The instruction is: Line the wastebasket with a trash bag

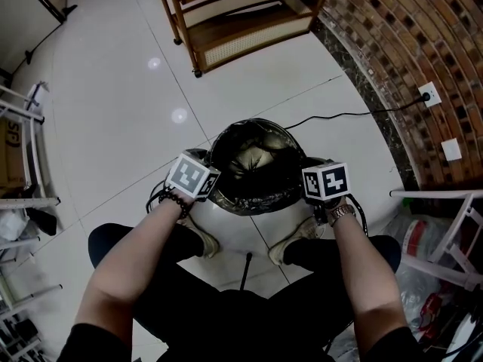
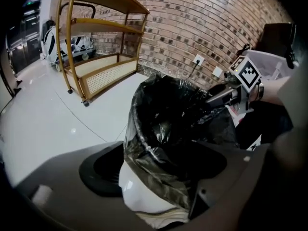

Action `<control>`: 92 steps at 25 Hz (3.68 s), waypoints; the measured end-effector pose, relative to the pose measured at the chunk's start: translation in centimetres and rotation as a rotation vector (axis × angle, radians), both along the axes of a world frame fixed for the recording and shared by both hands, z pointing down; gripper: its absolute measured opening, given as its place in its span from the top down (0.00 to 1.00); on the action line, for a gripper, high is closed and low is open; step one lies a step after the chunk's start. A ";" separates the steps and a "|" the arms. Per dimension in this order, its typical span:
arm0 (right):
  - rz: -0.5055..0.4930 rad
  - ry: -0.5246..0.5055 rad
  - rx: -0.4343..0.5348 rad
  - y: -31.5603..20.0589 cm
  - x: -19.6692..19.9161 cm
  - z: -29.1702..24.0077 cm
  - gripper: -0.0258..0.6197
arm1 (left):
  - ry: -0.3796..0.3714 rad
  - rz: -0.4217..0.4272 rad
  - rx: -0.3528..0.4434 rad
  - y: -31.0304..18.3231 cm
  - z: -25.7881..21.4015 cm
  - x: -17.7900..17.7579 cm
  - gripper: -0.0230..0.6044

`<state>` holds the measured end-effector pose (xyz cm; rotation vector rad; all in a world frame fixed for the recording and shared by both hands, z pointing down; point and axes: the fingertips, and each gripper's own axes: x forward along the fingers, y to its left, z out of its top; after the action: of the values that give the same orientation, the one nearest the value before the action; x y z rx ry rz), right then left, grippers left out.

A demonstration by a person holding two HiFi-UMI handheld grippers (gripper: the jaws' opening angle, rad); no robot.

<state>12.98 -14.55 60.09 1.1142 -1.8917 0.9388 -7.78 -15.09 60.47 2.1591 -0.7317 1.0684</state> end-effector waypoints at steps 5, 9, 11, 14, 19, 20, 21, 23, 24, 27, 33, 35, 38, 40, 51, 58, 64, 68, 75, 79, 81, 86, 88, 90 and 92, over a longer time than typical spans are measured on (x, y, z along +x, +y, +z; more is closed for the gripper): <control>0.002 -0.022 0.071 -0.4 1.7 -4.3 0.45 | 0.096 -0.048 0.002 -0.8 -3.2 0.3 0.25; 0.006 0.006 0.208 -1.6 2.8 -9.4 0.45 | 0.122 -0.078 0.057 -2.0 -6.3 -0.4 0.24; -0.053 0.011 0.298 -2.3 1.1 -12.4 0.47 | 0.113 -0.066 0.125 -2.7 -8.1 -0.5 0.24; -0.198 -0.018 0.361 -2.7 -3.8 -14.9 0.82 | 0.067 0.029 0.228 -3.1 -10.1 0.7 0.25; -0.333 -0.046 0.272 -2.5 -9.1 -12.3 0.96 | 0.036 0.210 0.360 -3.5 -12.6 3.2 0.53; -0.344 -0.038 0.258 -2.6 -9.3 -11.6 0.96 | 0.043 0.217 0.378 -3.8 -13.1 3.5 0.59; -0.350 -0.033 0.249 -2.8 -9.4 -11.2 0.96 | 0.050 0.212 0.391 -4.3 -13.5 3.6 0.66; -0.352 -0.038 0.239 -3.3 -9.5 -10.7 0.96 | 0.060 0.187 0.405 -5.3 -14.1 3.4 0.69; -0.352 -0.045 0.235 -3.5 -9.6 -10.7 0.96 | 0.063 0.174 0.409 -5.8 -14.4 3.2 0.70; -0.351 -0.071 0.217 -4.1 -10.0 -10.6 0.96 | 0.088 0.137 0.424 -7.1 -15.3 3.1 0.70; -0.379 -0.094 0.135 -4.3 -11.3 -9.2 0.96 | 0.098 0.135 0.441 -8.0 -16.0 3.8 0.70; -0.397 -0.087 0.094 -3.9 -11.7 -8.0 0.96 | 0.089 0.140 0.437 -8.0 -15.6 3.8 0.70; -0.405 -0.080 0.053 -3.6 -12.2 -6.6 0.96 | 0.086 0.131 0.428 -8.0 -15.3 3.5 0.70; -0.394 -0.085 0.041 -3.7 -12.4 -6.2 0.96 | 0.085 0.125 0.428 -8.0 -15.3 3.3 0.70; -0.340 -0.065 -0.021 -4.0 -13.3 -2.4 0.96 | 0.097 0.140 0.423 -7.8 -15.1 4.2 0.70; -0.278 -0.024 -0.098 -3.3 -13.1 1.8 0.96 | 0.098 0.124 0.418 -8.0 -15.1 3.8 0.71; -0.246 -0.037 -0.127 -3.1 -13.2 3.5 0.96 | 0.091 0.135 0.408 -7.9 -14.5 4.0 0.72; -0.225 -0.048 -0.134 -3.2 -13.1 3.9 0.96 | 0.090 0.155 0.403 -7.5 -14.3 4.4 0.74; -0.195 -0.056 -0.157 -3.0 -13.5 5.3 0.96 | 0.060 0.213 0.394 -6.3 -12.9 5.2 0.83; -0.186 -0.080 -0.132 -3.2 -13.5 3.5 0.96 | 0.067 0.186 0.399 -7.2 -13.5 4.5 0.85; -0.183 -0.091 -0.108 -3.4 -13.3 1.7 0.96 | 0.070 0.186 0.394 -7.2 -13.6 4.5 0.86; -0.194 -0.119 -0.046 -3.4 -12.4 -2.5 0.96 | 0.069 0.253 0.378 -5.3 -13.1 5.3 0.94; -0.201 -0.129 -0.022 -3.2 -11.9 -3.6 0.96 | 0.069 0.277 0.369 -4.4 -12.8 5.6 0.96; -0.203 -0.137 -0.004 -2.9 -11.3 -4.3 0.96 | 0.070 0.291 0.363 -3.6 -12.5 5.9 0.96; -0.201 -0.149 0.012 -2.3 -10.6 -4.9 0.96 | 0.072 0.302 0.361 -3.0 -12.2 6.2 0.96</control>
<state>2.38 -16.87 55.22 0.8611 -2.0880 0.9183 -1.56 -18.08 48.26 2.6686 -0.6142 1.0632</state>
